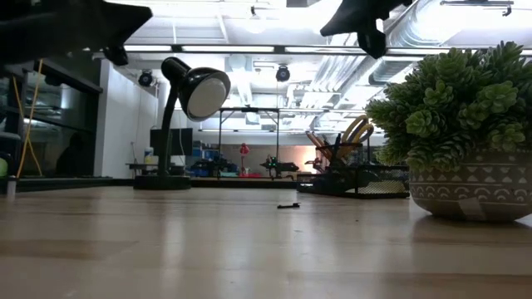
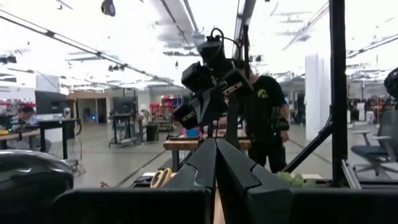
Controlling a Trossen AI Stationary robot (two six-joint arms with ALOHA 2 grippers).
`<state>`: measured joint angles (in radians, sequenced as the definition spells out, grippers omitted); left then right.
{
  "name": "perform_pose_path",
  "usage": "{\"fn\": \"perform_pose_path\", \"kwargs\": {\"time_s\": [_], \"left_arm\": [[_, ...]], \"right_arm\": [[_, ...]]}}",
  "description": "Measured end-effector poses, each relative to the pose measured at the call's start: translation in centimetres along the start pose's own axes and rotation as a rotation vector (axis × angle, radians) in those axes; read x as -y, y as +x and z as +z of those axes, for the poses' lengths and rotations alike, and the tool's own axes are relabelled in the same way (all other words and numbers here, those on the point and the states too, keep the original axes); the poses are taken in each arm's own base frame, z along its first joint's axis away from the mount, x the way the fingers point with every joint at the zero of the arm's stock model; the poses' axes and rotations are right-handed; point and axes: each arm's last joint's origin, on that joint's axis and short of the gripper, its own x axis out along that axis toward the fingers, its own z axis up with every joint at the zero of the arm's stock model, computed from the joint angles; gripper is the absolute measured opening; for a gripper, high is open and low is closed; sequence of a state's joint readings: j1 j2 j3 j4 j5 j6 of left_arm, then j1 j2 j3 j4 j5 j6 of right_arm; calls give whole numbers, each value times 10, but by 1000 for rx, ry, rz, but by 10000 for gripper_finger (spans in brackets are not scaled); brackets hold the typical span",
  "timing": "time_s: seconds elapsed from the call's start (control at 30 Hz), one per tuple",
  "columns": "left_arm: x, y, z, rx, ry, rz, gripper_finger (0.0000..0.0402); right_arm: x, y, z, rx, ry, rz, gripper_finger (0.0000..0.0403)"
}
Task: Pick and place office supplies into organizer
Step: Return to Home Position
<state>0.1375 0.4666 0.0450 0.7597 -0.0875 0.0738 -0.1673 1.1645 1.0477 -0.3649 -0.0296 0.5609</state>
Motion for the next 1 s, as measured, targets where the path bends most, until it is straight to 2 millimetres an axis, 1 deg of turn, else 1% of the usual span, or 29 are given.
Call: {"fn": "perform_pose_path", "kwargs": {"time_s": [0.1,0.2,0.37,0.57,0.73,1.0], "left_arm": [[0,-8,-3,27,-2,-5,0],[0,-11,-3,19,8,-39,0],[1,-14,-14,-96,30,-66,0],[1,-16,-23,-201,40,-45,0],[2,-18,-33,-305,48,-61,0],[3,-22,-43,-410,44,-111,0]], "right_arm": [[0,0,0,1,28,-2,1],[0,0,0,4,44,-2,1],[0,0,1,12,45,-10,1],[0,0,1,13,45,-11,1],[0,0,1,19,45,-7,2],[-1,0,1,17,43,-3,1]]}}
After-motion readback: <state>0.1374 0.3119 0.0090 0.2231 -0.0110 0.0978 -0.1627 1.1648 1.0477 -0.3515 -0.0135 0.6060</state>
